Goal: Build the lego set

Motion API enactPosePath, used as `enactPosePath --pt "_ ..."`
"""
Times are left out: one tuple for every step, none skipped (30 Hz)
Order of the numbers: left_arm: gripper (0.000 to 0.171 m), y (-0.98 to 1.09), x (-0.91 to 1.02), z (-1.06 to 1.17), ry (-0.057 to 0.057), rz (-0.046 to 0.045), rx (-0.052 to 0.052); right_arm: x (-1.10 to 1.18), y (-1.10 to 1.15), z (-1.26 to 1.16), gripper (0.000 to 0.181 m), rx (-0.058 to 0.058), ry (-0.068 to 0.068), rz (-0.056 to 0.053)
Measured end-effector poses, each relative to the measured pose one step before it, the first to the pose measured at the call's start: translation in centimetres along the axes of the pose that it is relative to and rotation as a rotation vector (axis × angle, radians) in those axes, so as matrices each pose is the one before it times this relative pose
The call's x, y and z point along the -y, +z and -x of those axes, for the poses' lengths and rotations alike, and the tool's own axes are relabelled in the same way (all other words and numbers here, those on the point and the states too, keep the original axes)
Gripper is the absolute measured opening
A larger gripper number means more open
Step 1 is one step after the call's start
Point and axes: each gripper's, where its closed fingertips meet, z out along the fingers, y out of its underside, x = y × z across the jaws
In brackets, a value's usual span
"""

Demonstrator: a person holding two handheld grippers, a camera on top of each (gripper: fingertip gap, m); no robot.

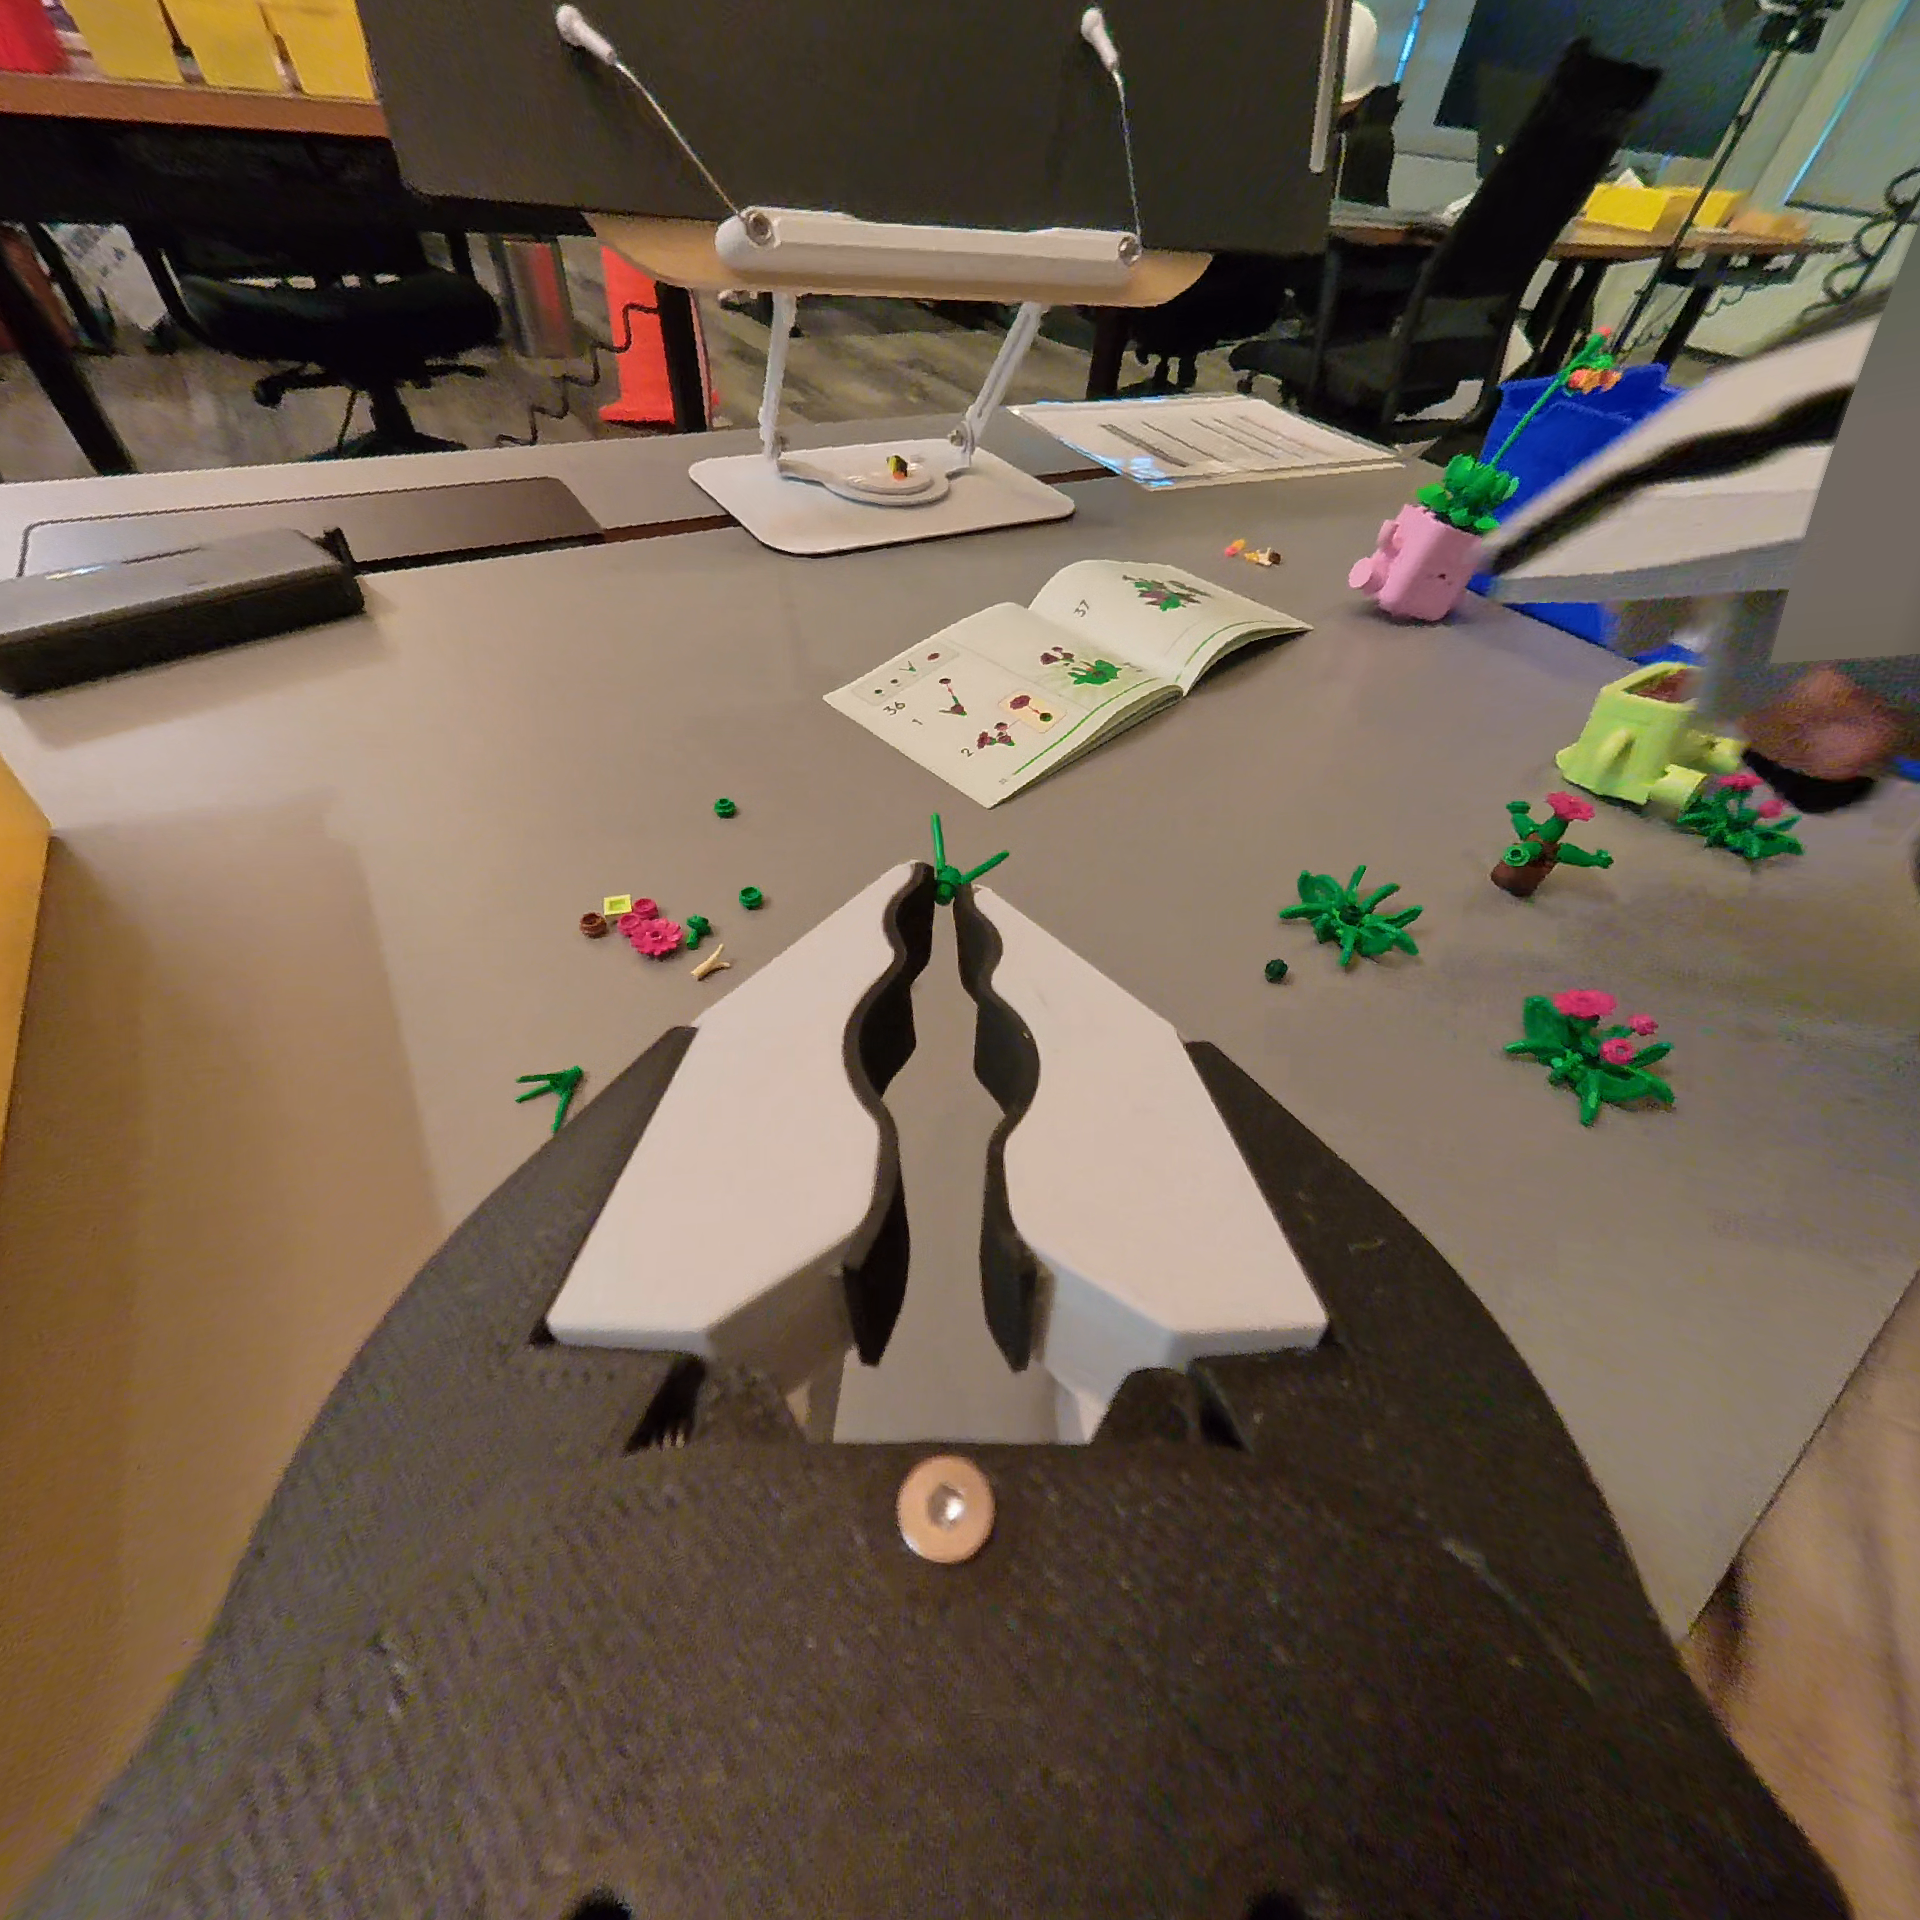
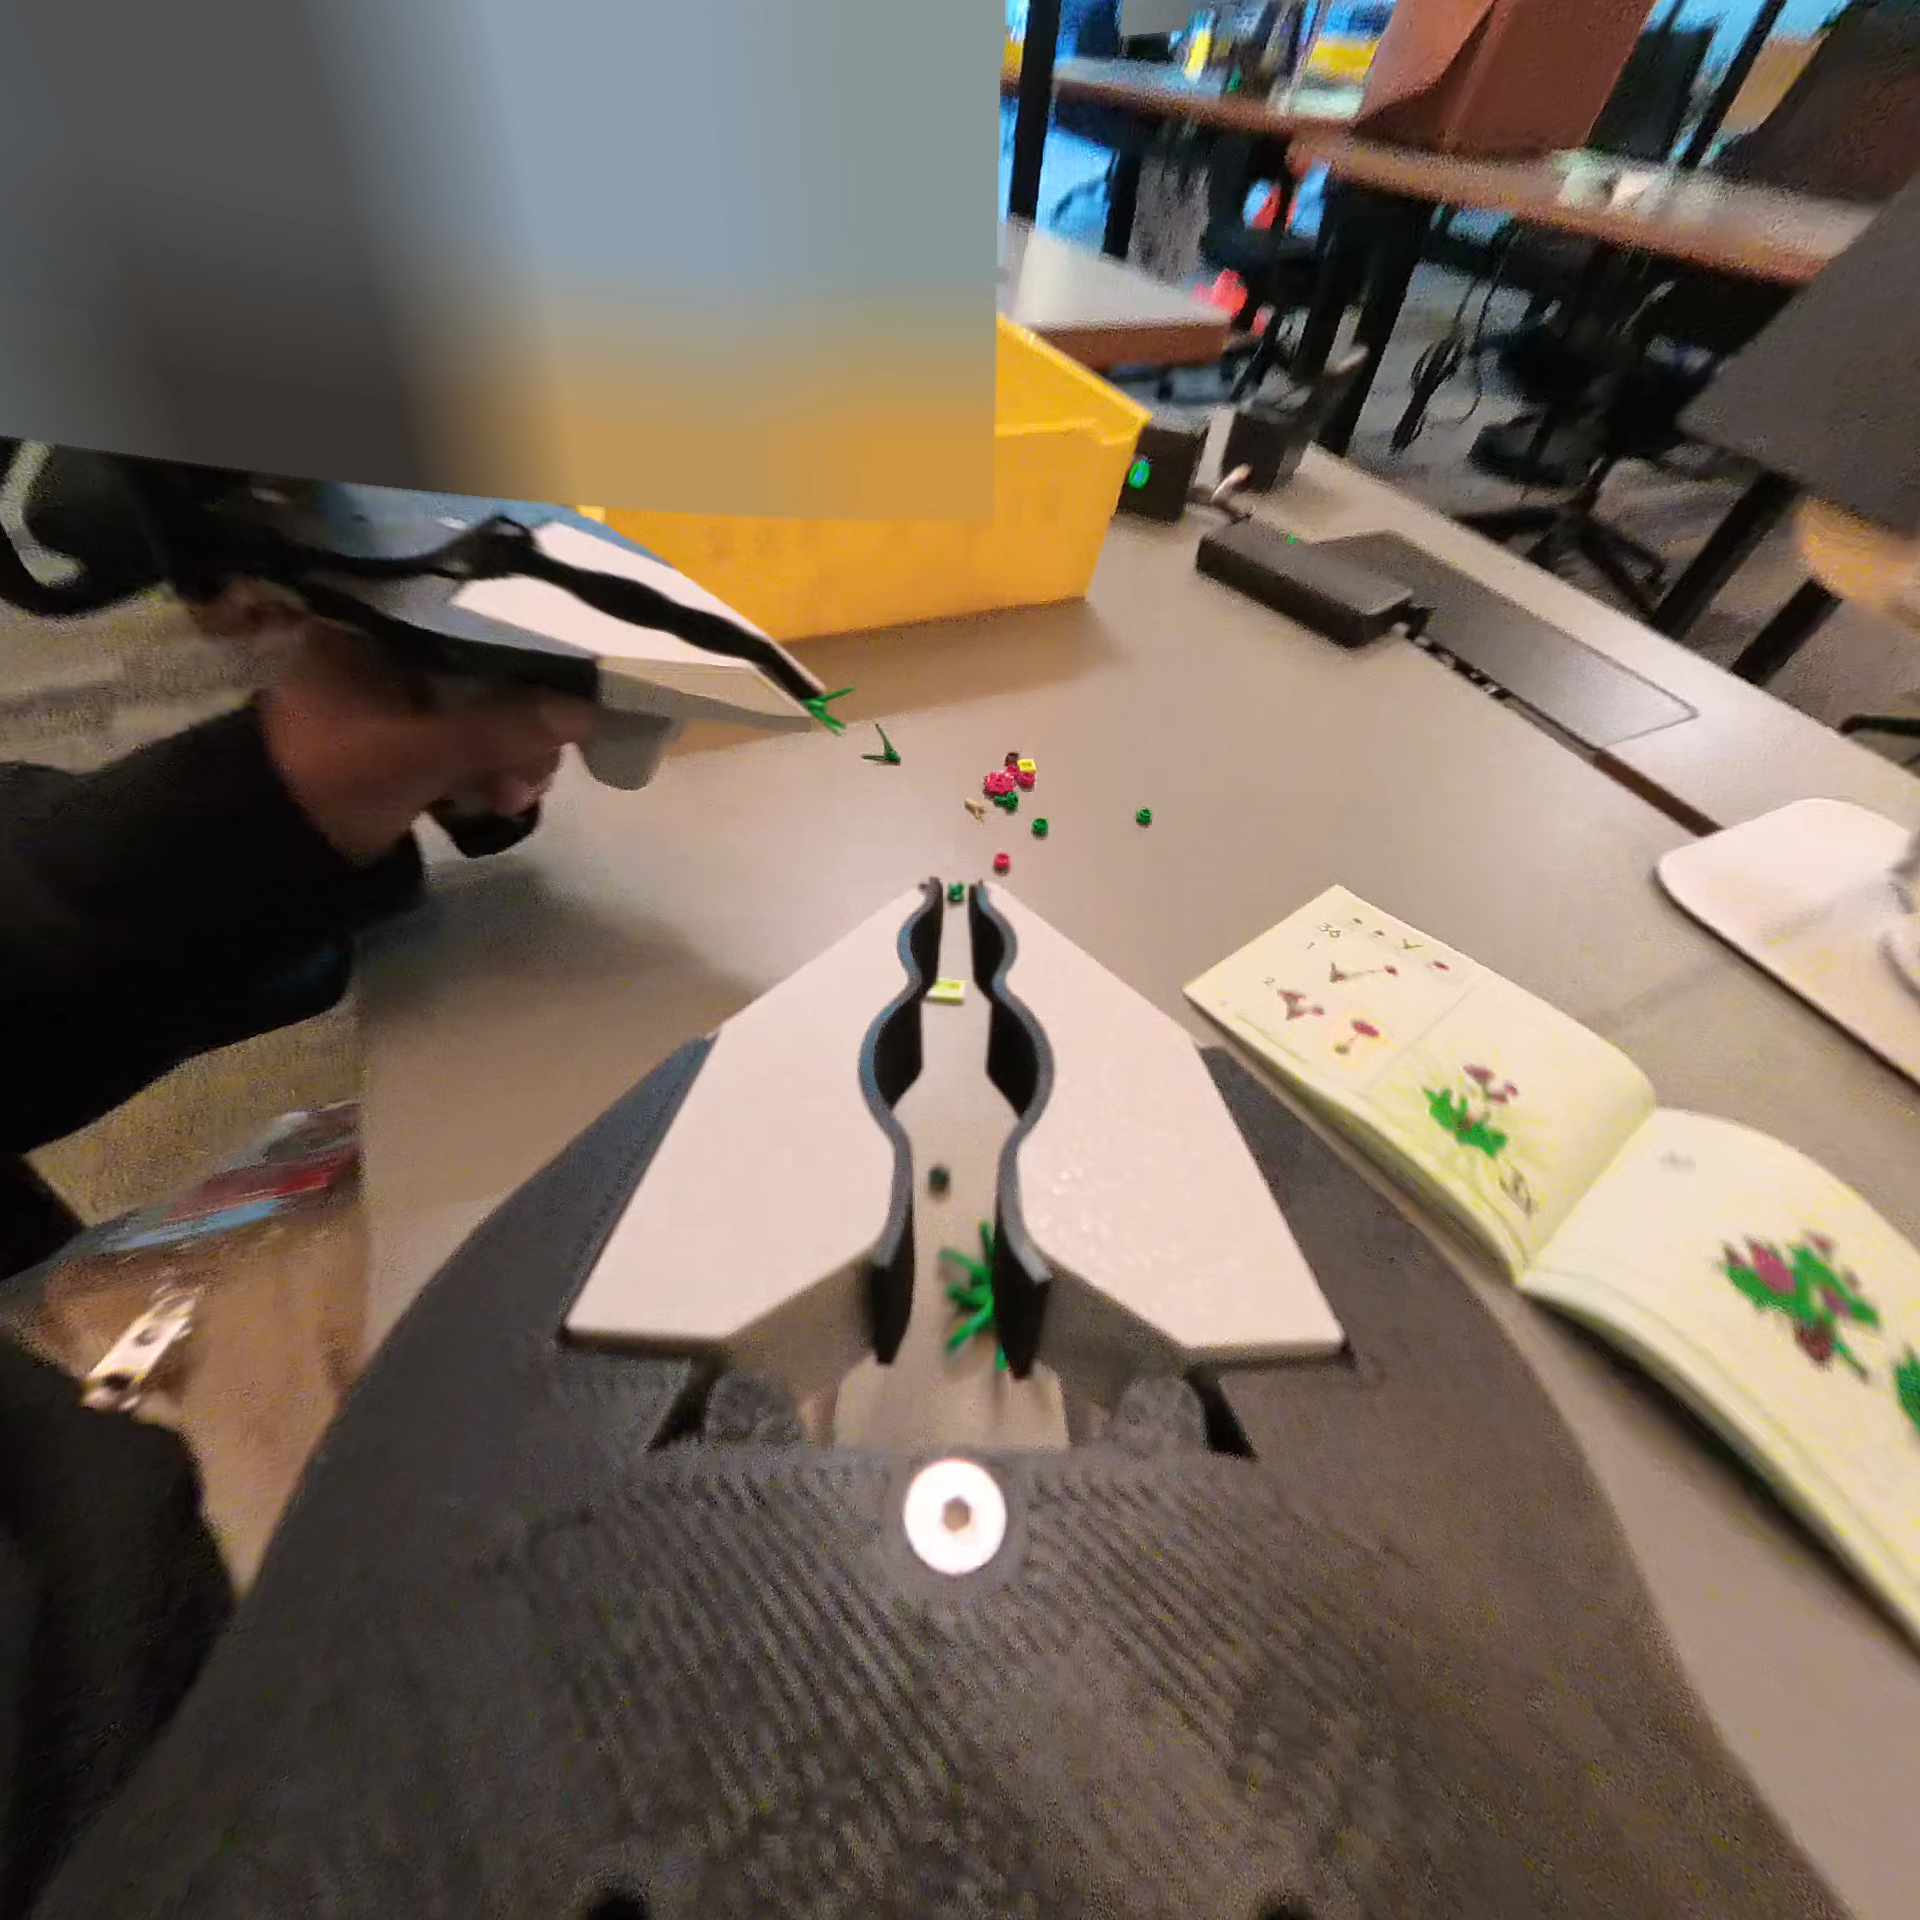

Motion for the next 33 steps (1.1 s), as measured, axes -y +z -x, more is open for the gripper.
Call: enactPosePath --pt "0.001 -0.027 -0.037 -0.019 -0.0015 -0.00044 -0.005 0.093 1.967 -0.515 0.002 0.0097 -0.013 0.0463" --pt "0.001 -0.063 -0.056 0.072 0.0006 0.00034 0.0008 -0.298 2.1 -0.8 0.0 -0.0115 0.0002 0.0708" --pt "0.001 -0.07 -0.087 0.113 0.0011 0.0013 0.001 -0.536 2.182 -0.529 0.0 -0.0034 0.0104 0.0947" --pt "0.001 -0.106 -0.118 0.166 0.0001 0.00349 0.0015 -0.329 2.141 -0.253 0.0 0.0051 0.014 0.0817" --pt "0.001 -0.127 -0.12 0.24 -0.0024 0.00361 0.0041 -0.077 1.974 0.063 0.0 0.0143 0.0147 0.0522" --pt "0.001 -0.116 -0.102 0.232 -0.0056 0.0009 0.0026 0.022 1.73 0.437 0.0 0.0338 0.0126 0.03" --pt "0.001 -0.113 -0.082 0.178 -0.0097 -0.00115 -0.0017 -0.178 1.431 0.305 0.001 0.0285 0.0221 0.0345" --pt "0.001 -0.103 -0.061 0.143 -0.0133 -0.00299 -0.0048 -0.352 1.13 0.027 0.003 0.0137 0.0175 0.0417" --pt "0.001 -0.097 -0.05 0.083 -0.015 -0.00433 -0.0069 -0.314 0.876 -0.222 0.005 -0.0018 0.0091 0.0334" --pt "0.001 -0.067 -0.042 0.018 -0.0147 -0.0044 -0.0085 -0.212 0.647 -0.385 0.006 -0.0114 0.0055 0.0215" --pt "0.001 -0.051 -0.053 0.0 -0.012 -0.00249 -0.0084 -0.098 0.568 -0.366 0.007 -0.0093 0.0017 0.0115" --pt "0.001 -0.025 -0.064 -0.036 -0.0085 -0.00084 -0.0085 -0.028 0.565 -0.096 0.008 0.0078 -0.002 0.0049" --pt "0.001 -0.027 0.019 -0.059 -0.007 -0.00206 -0.0086 -0.012 0.539 0.105 0.011 0.0175 -0.0046 0.0002" --pt "0.001 -0.013 0.075 -0.076 -0.0058 -0.00446 -0.0071 -0.149 0.483 0.078 0.013 0.0125 -0.0048 0.0071" --pt "0.001 -0.009 0.034 -0.065 -0.0028 -0.00268 -0.0043 -0.262 0.421 -0.074 0.014 0.0017 -0.0043 0.015" --pt "0.001 0.005 -0.021 -0.039 -0.0005 0.0008 -0.0019 -0.226 0.365 -0.162 0.015 -0.0048 -0.0046 0.0119" --pt "0.001 0.025 -0.037 -0.055 0.001 0.00266 -0.0011 -0.131 0.307 -0.092 0.015 -0.001 -0.0022 0.0056" --pt "0.001 0.033 -0.026 -0.049 0.0028 0.0024 0.0 -0.064 0.276 -0.017 0.015 0.0048 0.0028 0.0018" --pt "0.001 0.053 -0.032 -0.055 0.0036 0.00234 0.0 0.089 0.18 -0.048 0.013 0.0037 0.0063 -0.0085" --pt "0.001 0.06 -0.049 -0.069 0.0022 0.00335 -0.0017 0.094 0.062 0.018 0.011 0.0081 0.0049 -0.0091" --pt "0.001 0.07 -0.076 -0.083 0.0006 0.00418 -0.0028 0.002 0.005 -0.078 0.008 0.0026 0.0071 -0.0015" --pt "0.001 0.063 -0.058 -0.069 0.0006 0.00365 -0.0025 -0.074 -0.056 -0.018 0.005 0.0033 0.0023 0.0034" --pt "0.001 0.065 -0.055 -0.058 0.0016 0.0033 -0.0015 -0.08 -0.136 0.145 0.005 0.0099 0.0006 0.0027" --pt "0.001 0.054 -0.031 -0.05 0.0022 0.00284 -0.0011 0.023 -0.337 0.134 0.005 0.0055 0.0015 -0.0057" --pt "0.001 0.042 -0.02 -0.096 0.0019 0.00162 -0.0037 0.163 -0.642 0.072 0.005 -0.004 0.0008 -0.0192" --pt "0.001 0.06 0.016 -0.204 0.0009 -0.00123 -0.0096 0.172 -0.973 0.286 0.005 0.0045 0.0029 -0.0247" --pt "0.001 0.088 0.098 -0.385 0.0006 -0.00551 -0.0191 0.3 -1.295 0.6 0.005 0.0179 0.0066 -0.0374" --pt "0.001 0.14 0.072 -0.464 0.0017 -0.00349 -0.0206 0.319 -1.608 0.712 0.005 0.0172 0.0081 -0.0457" --pt "0.001 0.184 -0.041 -0.409 0.005 0.00378 -0.0148 0.146 -1.826 0.644 0.005 0.0044 0.0006 -0.0407" --pt "0.001 0.249 -0.086 -0.515 0.0096 0.00706 -0.0175 -0.026 -2.0 0.562 0.005 -0.0067 -0.0098 -0.0361" --pt "0.001 0.318 -0.04 -0.795 0.0112 0.00504 -0.0313 -0.195 -2.129 0.355 0.005 -0.0212 -0.0149 -0.0336" --pt "0.001 0.393 0.124 -1.135 0.0063 -0.00262 -0.0474 -0.352 -2.171 0.193 0.005 -0.026 -0.0159 -0.0316" --pt "0.001 0.549 0.421 -1.353 -0.0168 -0.01914 -0.0552 -0.477 -2.118 0.166 0.005 -0.0187 -0.0122 -0.0327"
